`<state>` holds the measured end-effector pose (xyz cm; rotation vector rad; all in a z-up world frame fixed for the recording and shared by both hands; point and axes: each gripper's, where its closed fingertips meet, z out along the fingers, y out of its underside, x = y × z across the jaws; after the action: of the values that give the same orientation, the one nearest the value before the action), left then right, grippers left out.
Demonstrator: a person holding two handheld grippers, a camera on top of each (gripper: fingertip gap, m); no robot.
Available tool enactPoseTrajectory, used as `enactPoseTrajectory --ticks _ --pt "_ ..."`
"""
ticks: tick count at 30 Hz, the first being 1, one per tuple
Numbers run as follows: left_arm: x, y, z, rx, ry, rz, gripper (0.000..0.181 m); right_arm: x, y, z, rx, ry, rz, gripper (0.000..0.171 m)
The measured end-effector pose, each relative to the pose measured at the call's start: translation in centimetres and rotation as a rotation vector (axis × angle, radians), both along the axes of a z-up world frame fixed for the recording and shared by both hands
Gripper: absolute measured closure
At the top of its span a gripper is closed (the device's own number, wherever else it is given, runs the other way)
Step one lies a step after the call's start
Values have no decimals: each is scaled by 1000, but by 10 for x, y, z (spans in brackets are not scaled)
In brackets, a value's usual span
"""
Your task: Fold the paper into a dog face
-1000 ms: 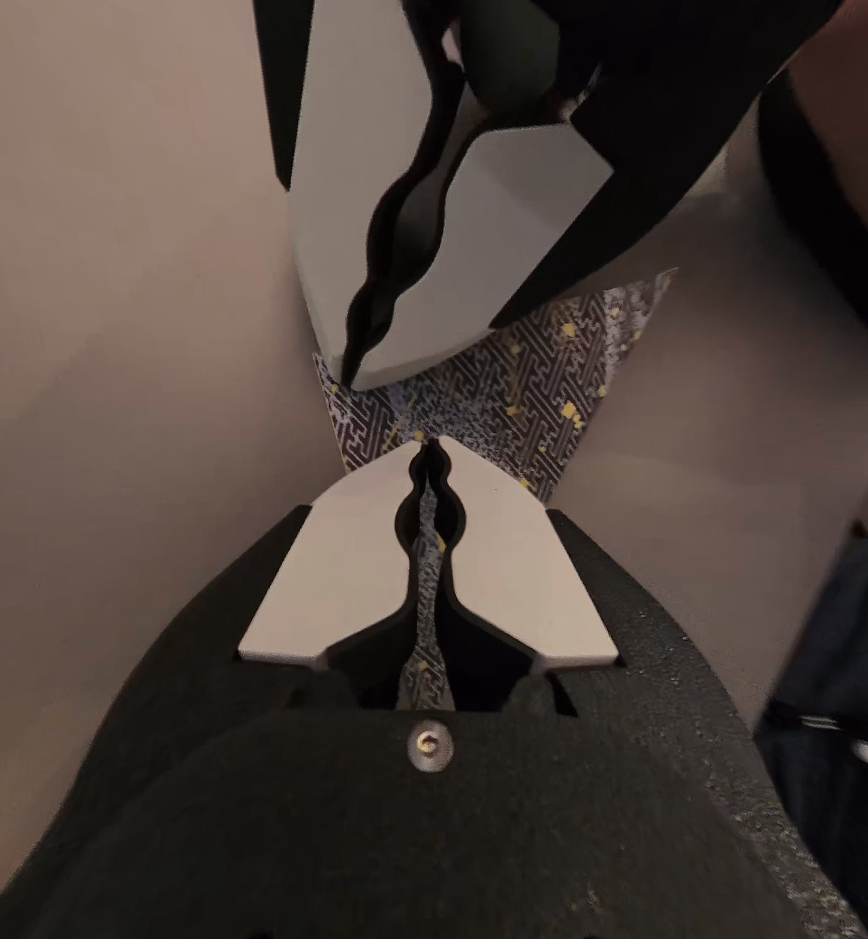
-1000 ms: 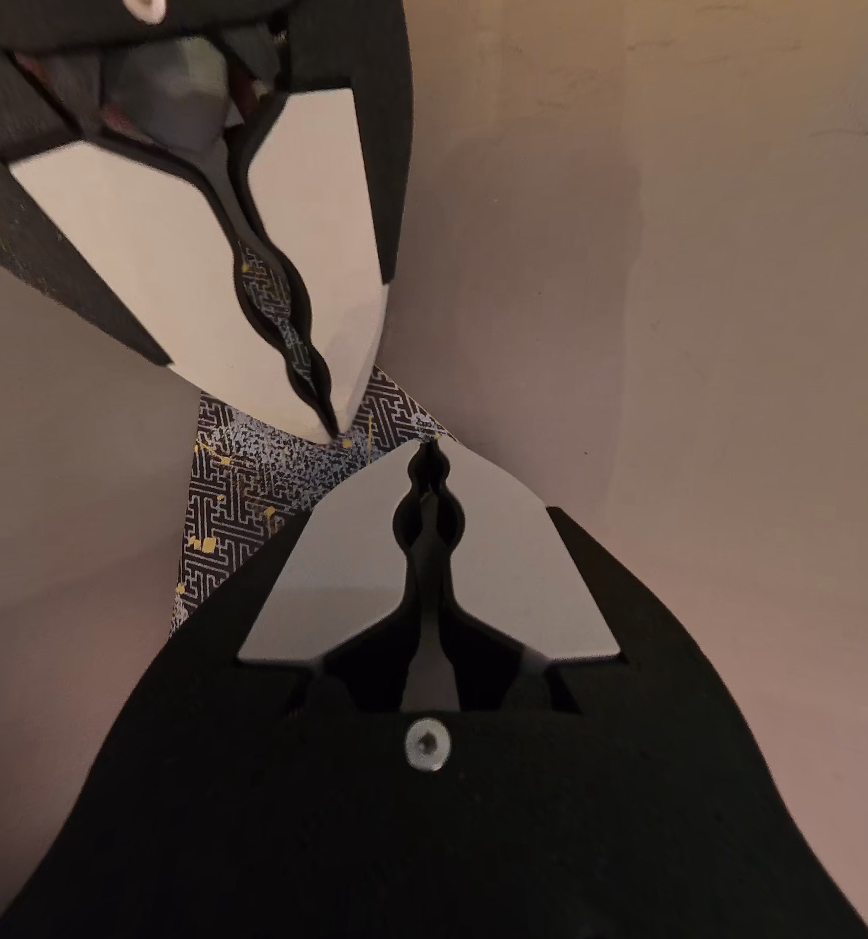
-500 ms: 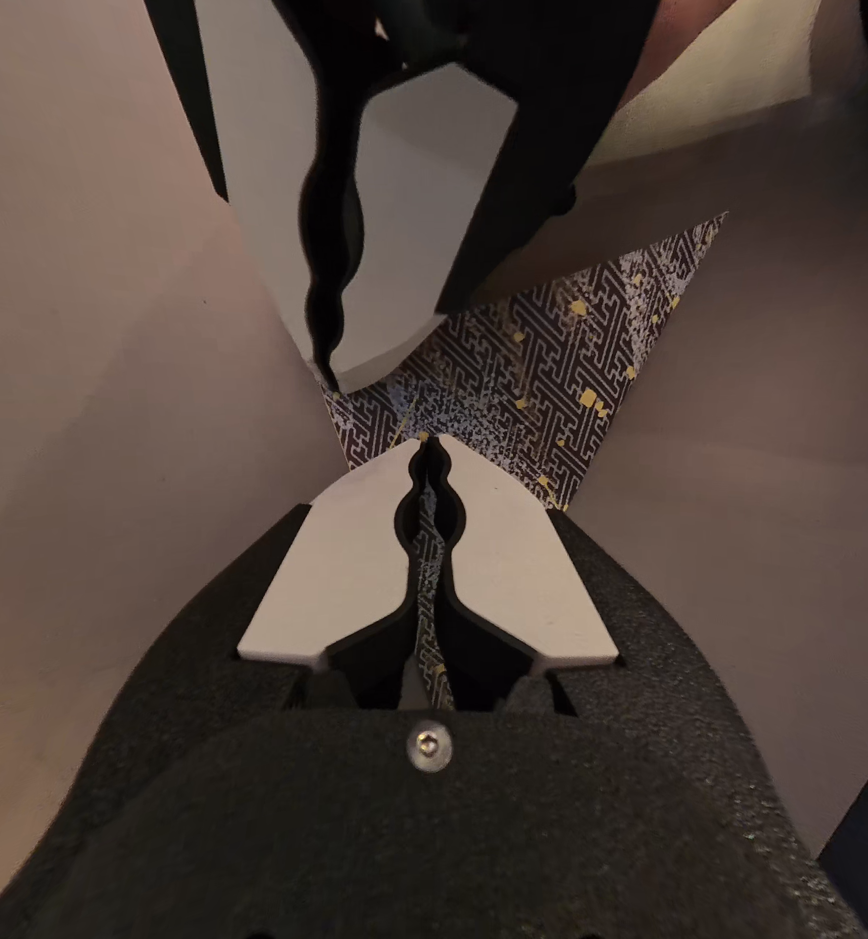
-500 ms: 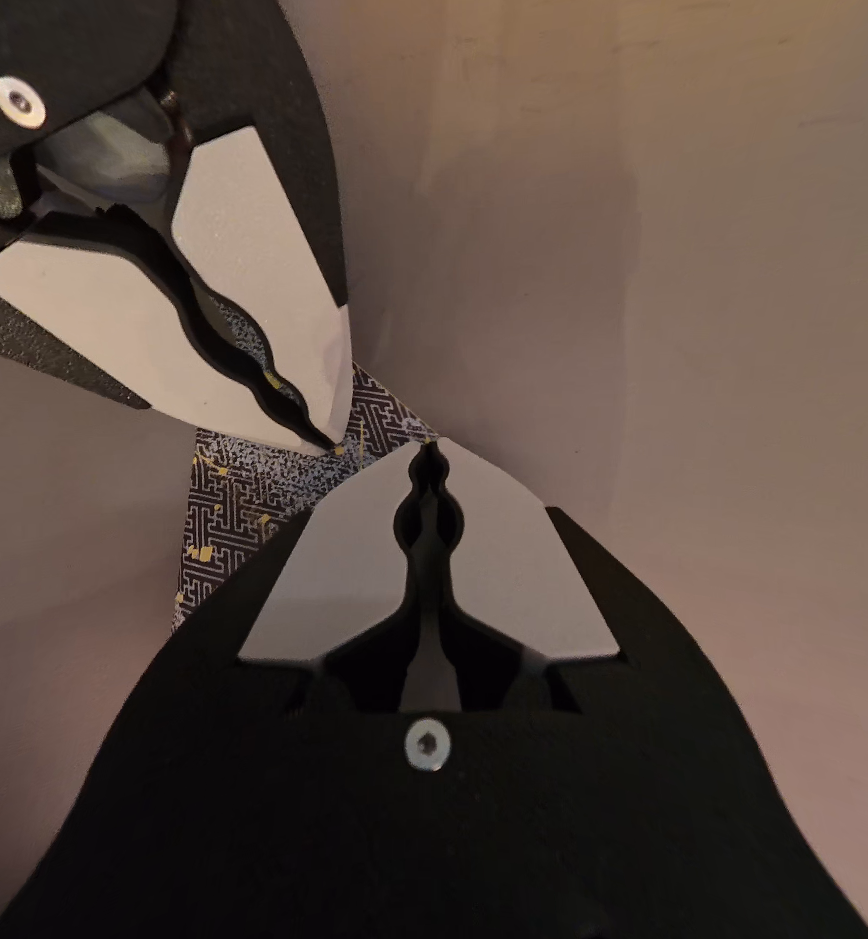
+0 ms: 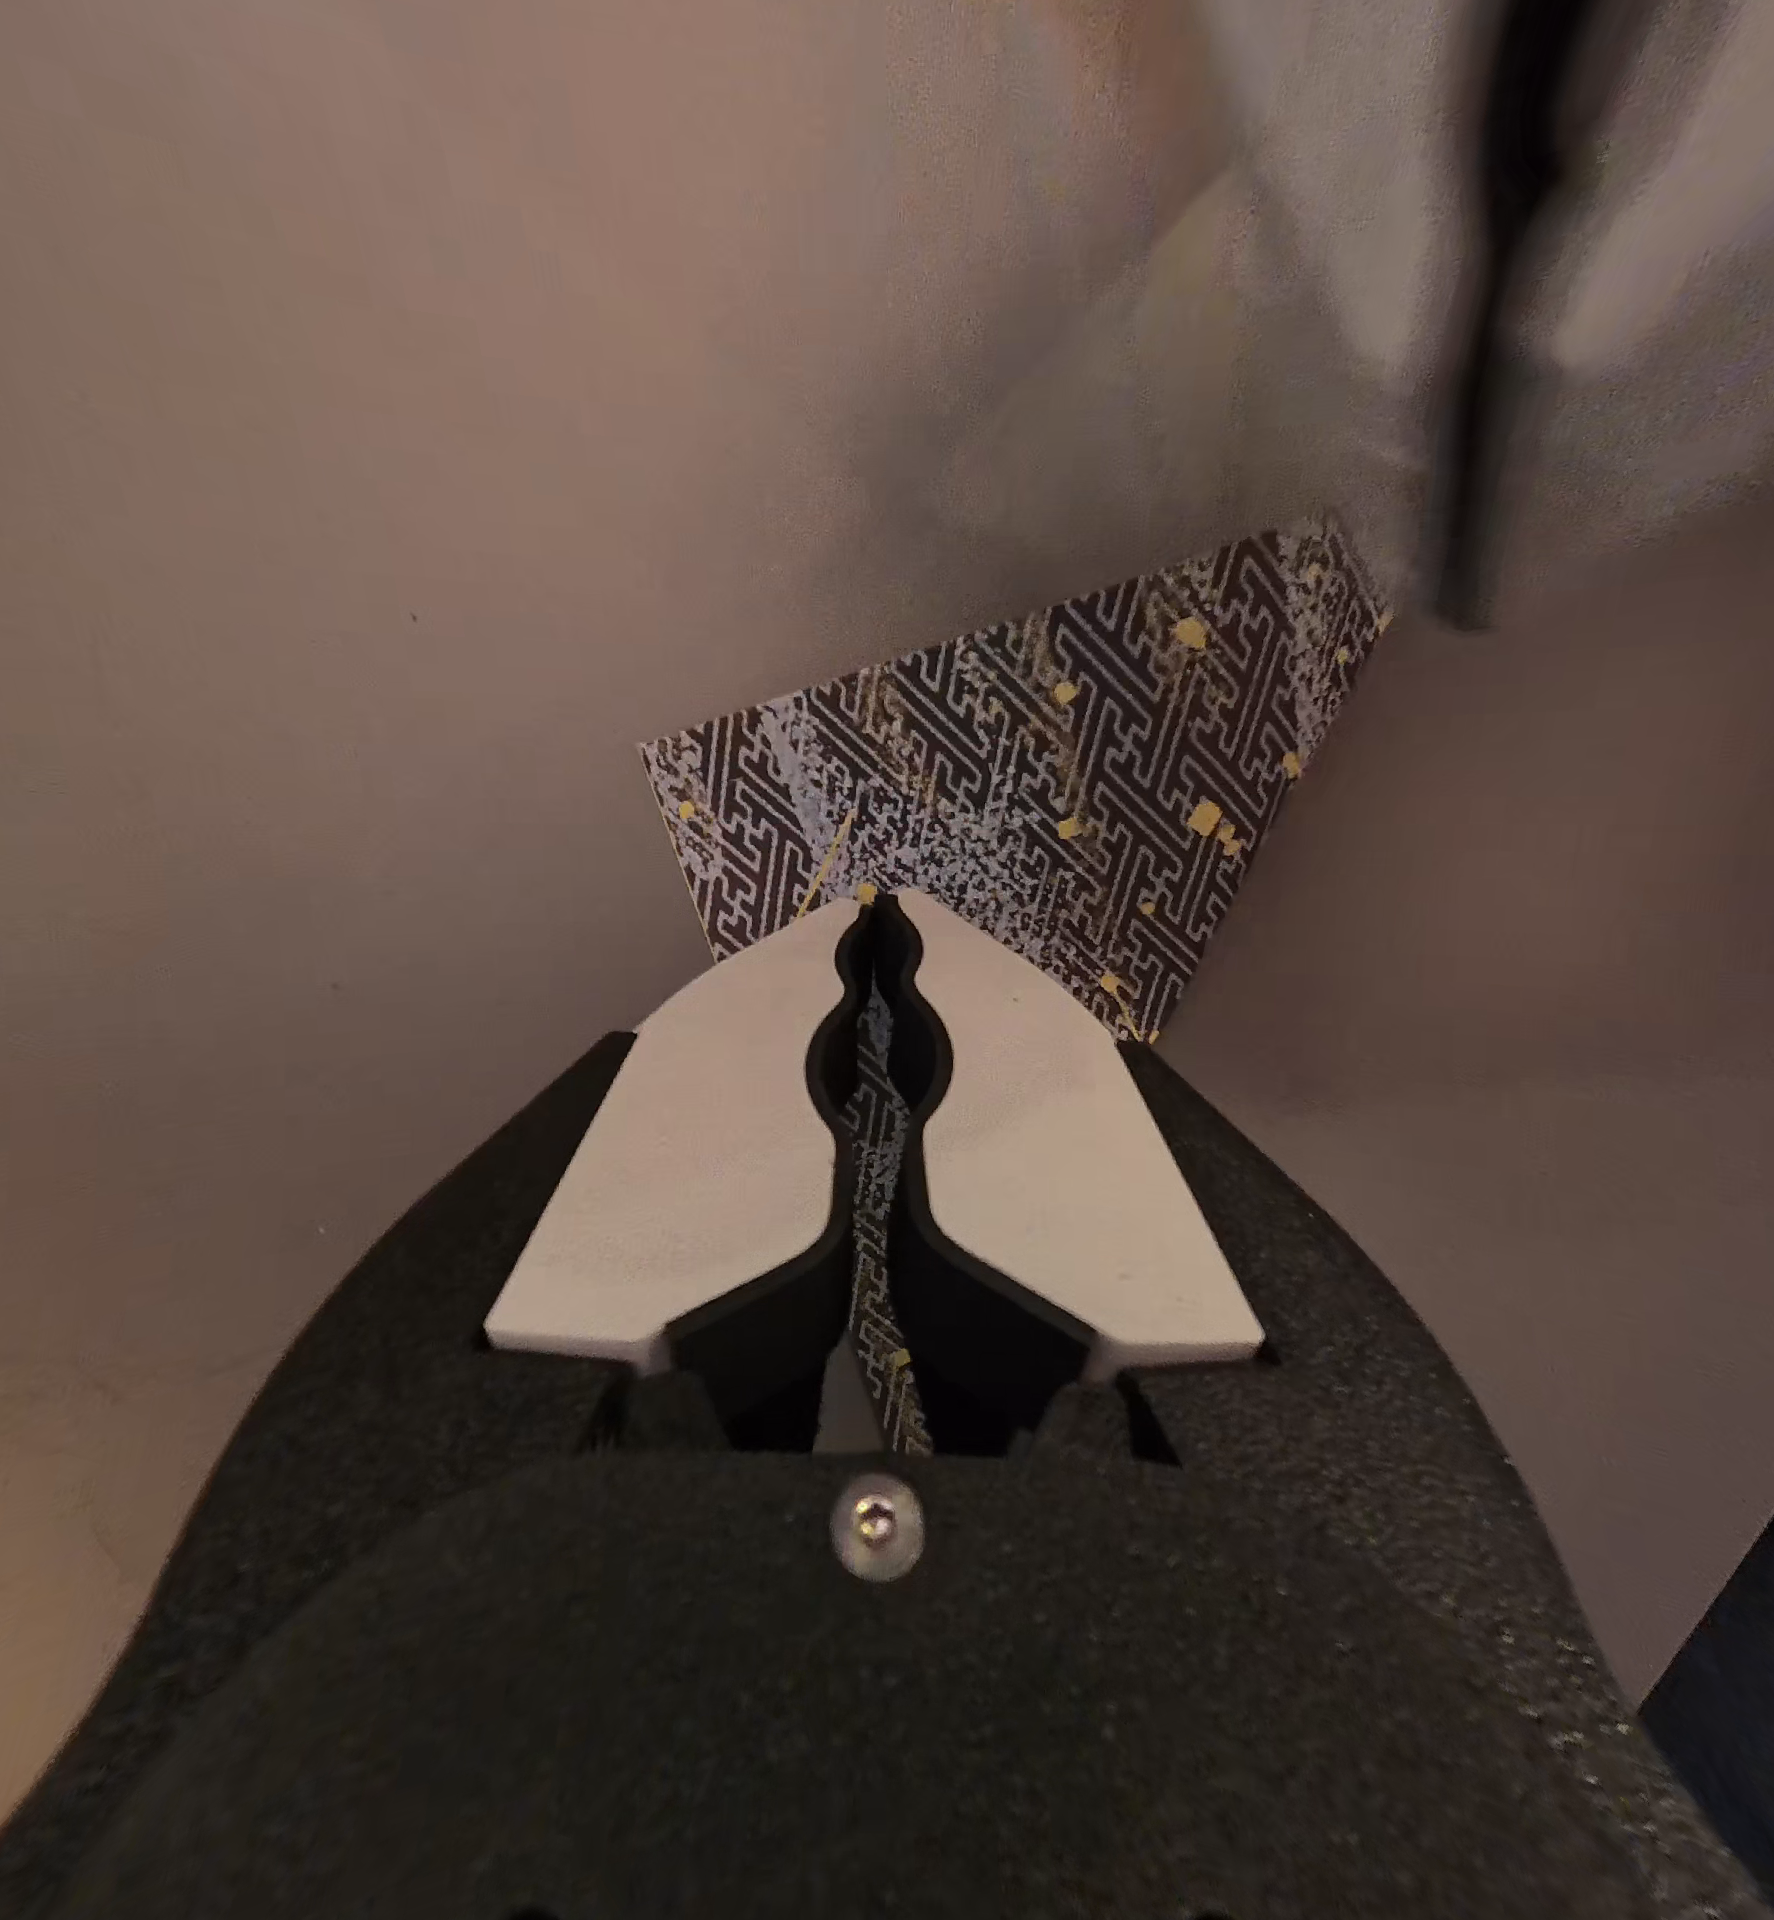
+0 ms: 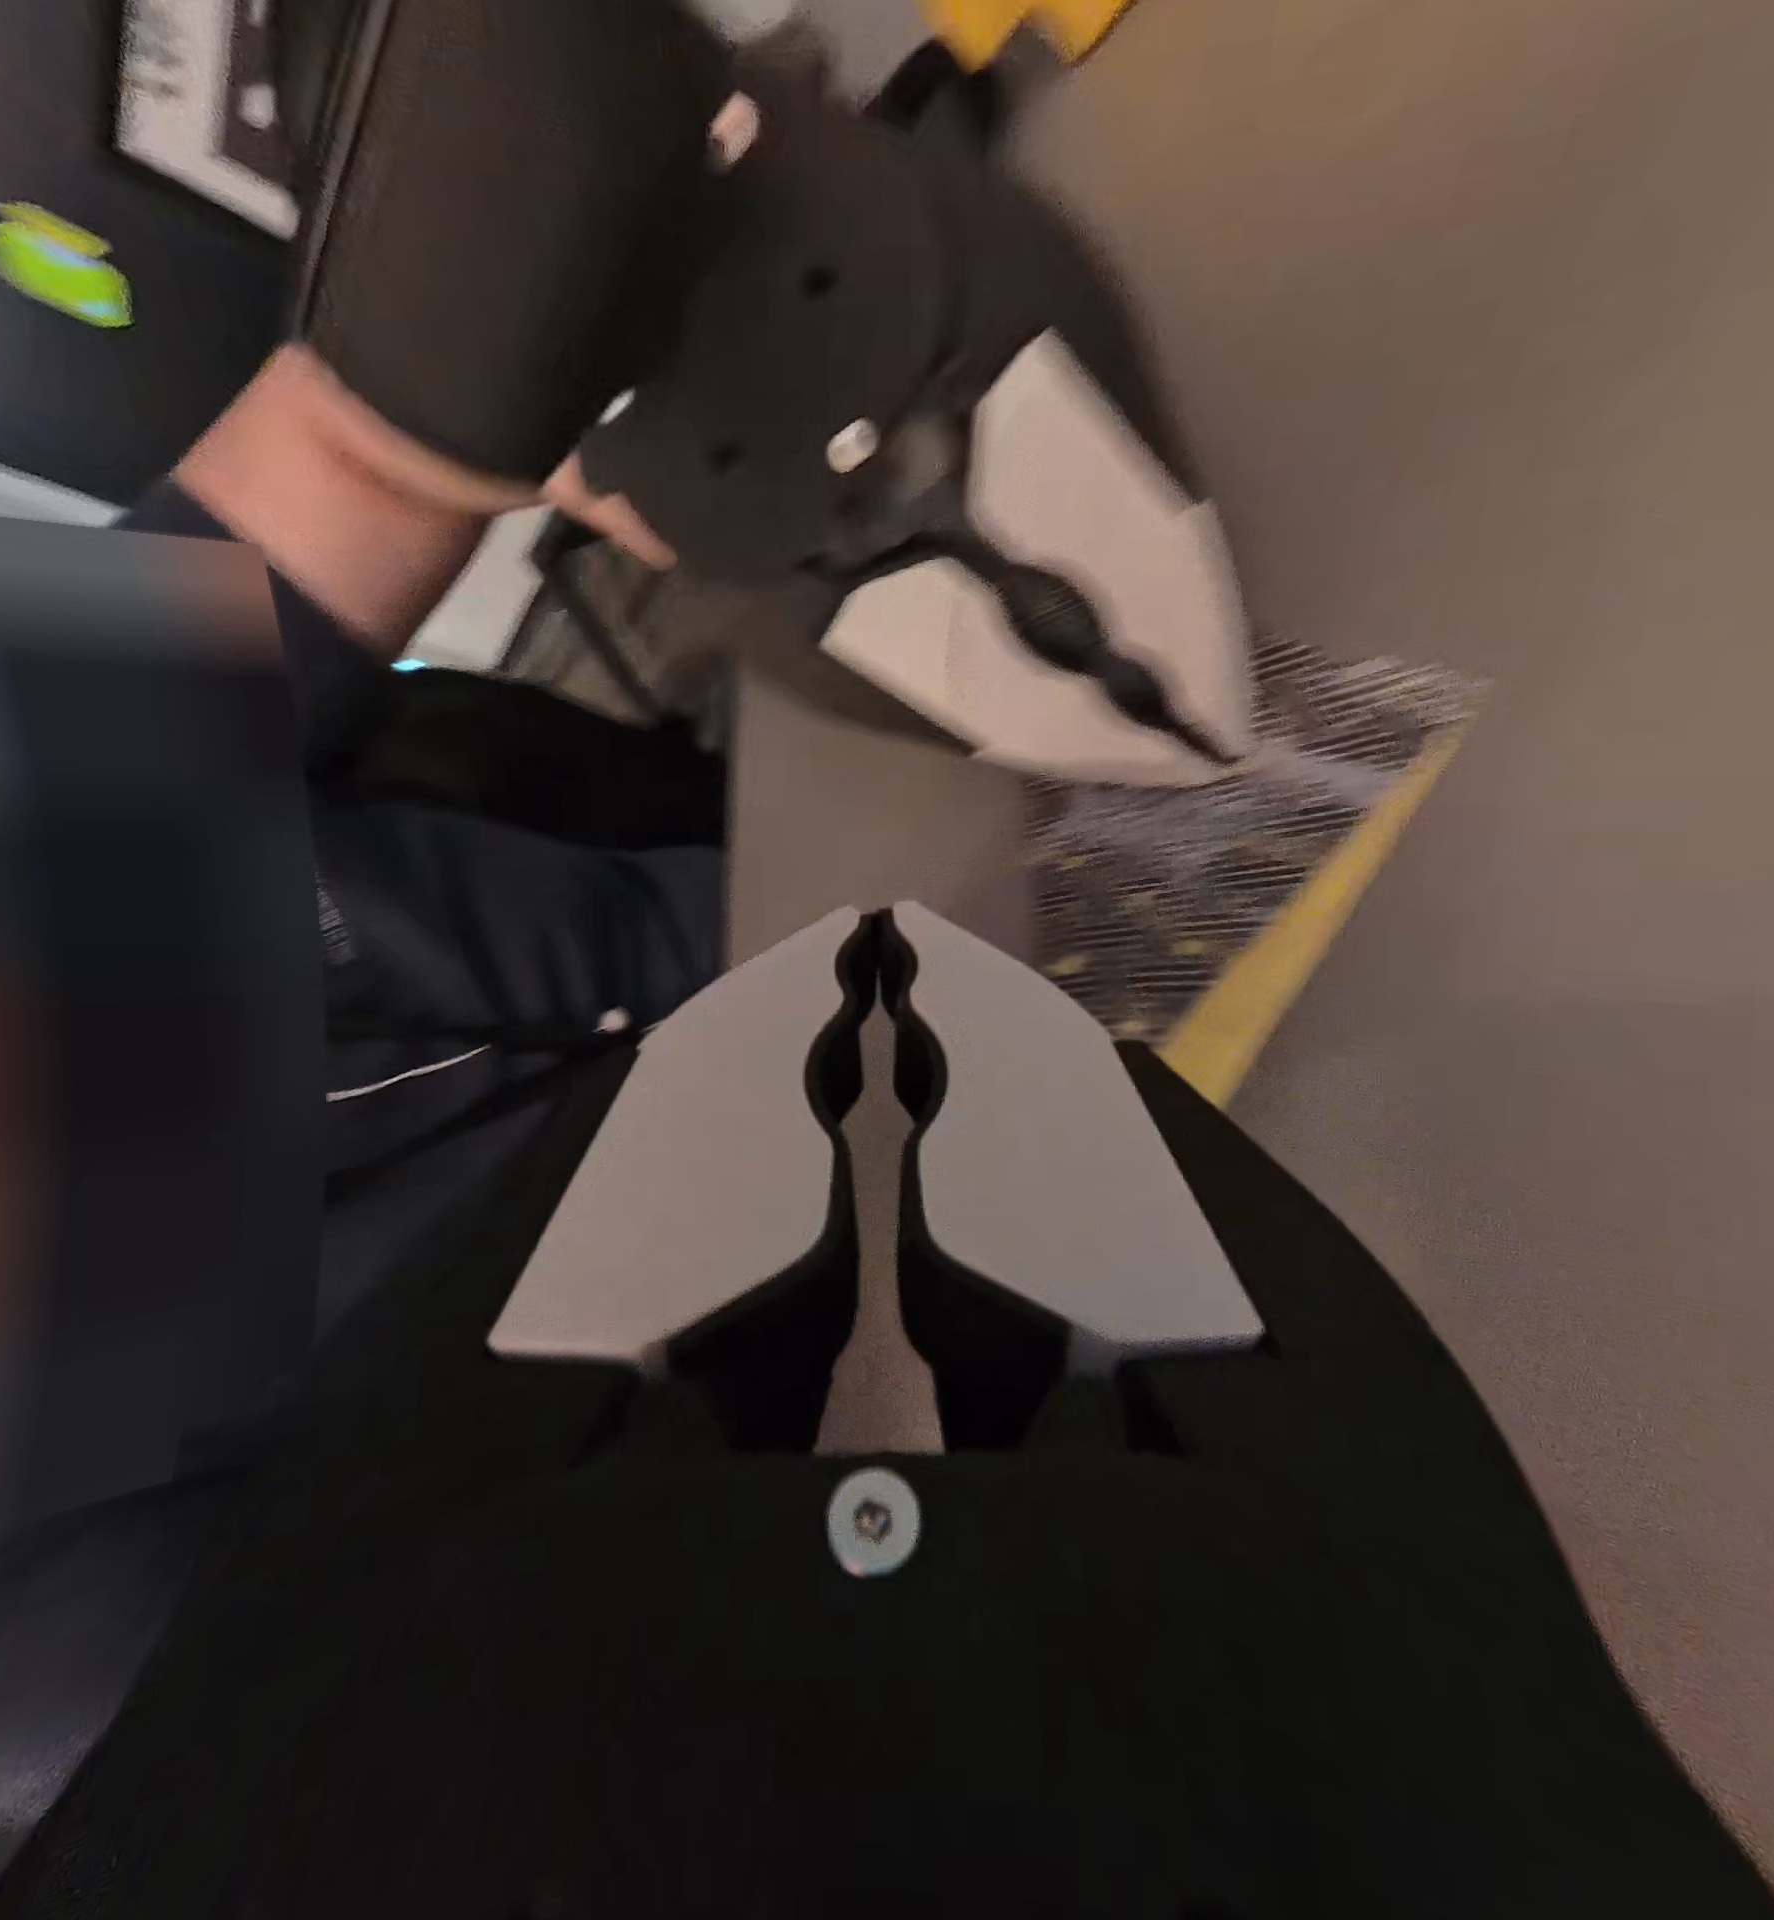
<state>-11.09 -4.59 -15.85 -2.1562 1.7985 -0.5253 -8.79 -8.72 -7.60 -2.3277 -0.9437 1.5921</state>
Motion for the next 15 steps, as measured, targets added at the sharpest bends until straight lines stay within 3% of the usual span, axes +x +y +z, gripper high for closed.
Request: enactPoseTrajectory --ticks 5,10,15 --pt "0 0 0 -9 -23 4 181 -30 -32 -30 -175 -44 39 170" --pt "0 0 0 12 -30 9 181 -36 -25 -57 -283 -179 19 170" --pt "0 0 1 26 -34 11 181 -40 -20 -62 -332 -243 8 170"
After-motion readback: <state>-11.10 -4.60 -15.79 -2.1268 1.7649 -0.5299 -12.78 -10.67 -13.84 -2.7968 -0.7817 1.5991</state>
